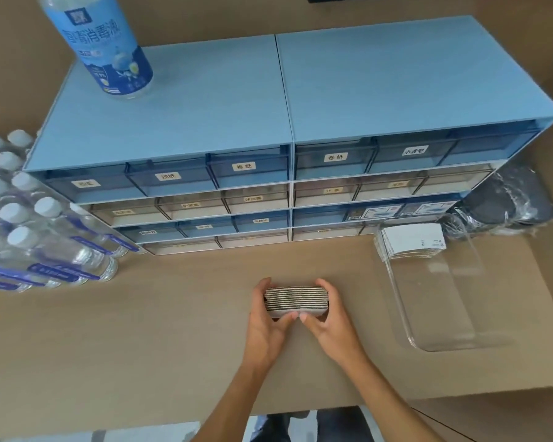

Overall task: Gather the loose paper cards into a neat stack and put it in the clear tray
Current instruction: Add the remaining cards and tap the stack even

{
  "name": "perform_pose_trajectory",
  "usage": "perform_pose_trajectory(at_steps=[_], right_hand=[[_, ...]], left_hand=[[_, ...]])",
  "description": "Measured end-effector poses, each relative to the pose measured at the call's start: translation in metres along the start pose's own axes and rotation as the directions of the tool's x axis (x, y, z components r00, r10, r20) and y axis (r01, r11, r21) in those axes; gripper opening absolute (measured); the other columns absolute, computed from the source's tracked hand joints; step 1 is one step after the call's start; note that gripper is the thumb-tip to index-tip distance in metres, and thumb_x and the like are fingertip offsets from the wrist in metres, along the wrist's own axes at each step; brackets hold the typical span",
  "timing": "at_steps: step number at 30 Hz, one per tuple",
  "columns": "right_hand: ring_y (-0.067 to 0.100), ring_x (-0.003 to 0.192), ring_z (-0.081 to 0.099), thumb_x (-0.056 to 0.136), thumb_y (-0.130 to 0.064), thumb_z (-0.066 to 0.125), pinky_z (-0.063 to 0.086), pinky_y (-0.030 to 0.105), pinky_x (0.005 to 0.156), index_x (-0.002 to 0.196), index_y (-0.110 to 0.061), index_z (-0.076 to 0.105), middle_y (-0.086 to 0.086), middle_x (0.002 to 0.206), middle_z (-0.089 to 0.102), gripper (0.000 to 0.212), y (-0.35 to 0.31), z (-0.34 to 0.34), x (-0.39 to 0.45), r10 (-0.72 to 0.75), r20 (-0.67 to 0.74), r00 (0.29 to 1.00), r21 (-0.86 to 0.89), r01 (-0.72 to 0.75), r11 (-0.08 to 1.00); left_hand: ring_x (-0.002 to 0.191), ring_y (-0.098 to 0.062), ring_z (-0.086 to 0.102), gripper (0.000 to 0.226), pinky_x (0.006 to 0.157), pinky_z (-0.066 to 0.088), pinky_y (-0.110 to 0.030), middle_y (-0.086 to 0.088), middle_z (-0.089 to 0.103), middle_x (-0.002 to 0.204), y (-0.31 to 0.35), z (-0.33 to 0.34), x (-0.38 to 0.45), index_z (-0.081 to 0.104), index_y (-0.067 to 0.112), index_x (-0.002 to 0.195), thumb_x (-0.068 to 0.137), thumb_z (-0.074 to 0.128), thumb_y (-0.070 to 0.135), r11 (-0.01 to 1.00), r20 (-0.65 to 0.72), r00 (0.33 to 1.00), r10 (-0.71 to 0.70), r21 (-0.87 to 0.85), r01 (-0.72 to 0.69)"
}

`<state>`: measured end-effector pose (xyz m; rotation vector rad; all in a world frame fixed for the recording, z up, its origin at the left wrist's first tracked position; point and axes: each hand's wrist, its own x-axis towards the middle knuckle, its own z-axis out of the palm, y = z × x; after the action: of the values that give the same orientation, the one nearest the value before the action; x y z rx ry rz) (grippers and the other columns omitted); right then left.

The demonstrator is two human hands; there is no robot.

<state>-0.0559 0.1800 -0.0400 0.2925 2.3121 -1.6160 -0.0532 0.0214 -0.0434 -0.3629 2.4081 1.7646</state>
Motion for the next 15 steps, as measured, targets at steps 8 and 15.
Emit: perform_pose_trajectory(at_steps=[8,15], right_hand=[[0.013,0.108,0.06,0.103,-0.023,0.046,0.046,0.032,0.099,0.115,-0.011,0.059,0.0,0.114,0.065,0.022,-0.01,0.02,0.005,-0.005,-0.243,0.97,0.121,0.036,0.992],[-0.005,0.107,0.06,0.106,-0.02,0.036,0.044,0.008,0.092,0.112,-0.022,0.064,-0.016,0.113,0.068,0.028,0.002,0.034,0.013,-0.006,-0.343,0.939,0.154,0.063,0.986]], left_hand=[[0.122,0.003,0.05,0.027,0.102,0.042,-0.017,0.019,0.053,0.129,0.007,0.013,-0.007,0.055,0.034,0.118,0.093,0.062,0.027,0.995,-0.091,0.993,0.072,-0.069,-0.079],[0.13,0.005,0.048,0.021,0.104,0.035,-0.008,0.014,0.056,0.135,-0.001,0.02,0.008,0.062,0.019,0.097,0.104,0.043,0.013,0.982,-0.176,0.984,-0.01,-0.187,-0.024]])
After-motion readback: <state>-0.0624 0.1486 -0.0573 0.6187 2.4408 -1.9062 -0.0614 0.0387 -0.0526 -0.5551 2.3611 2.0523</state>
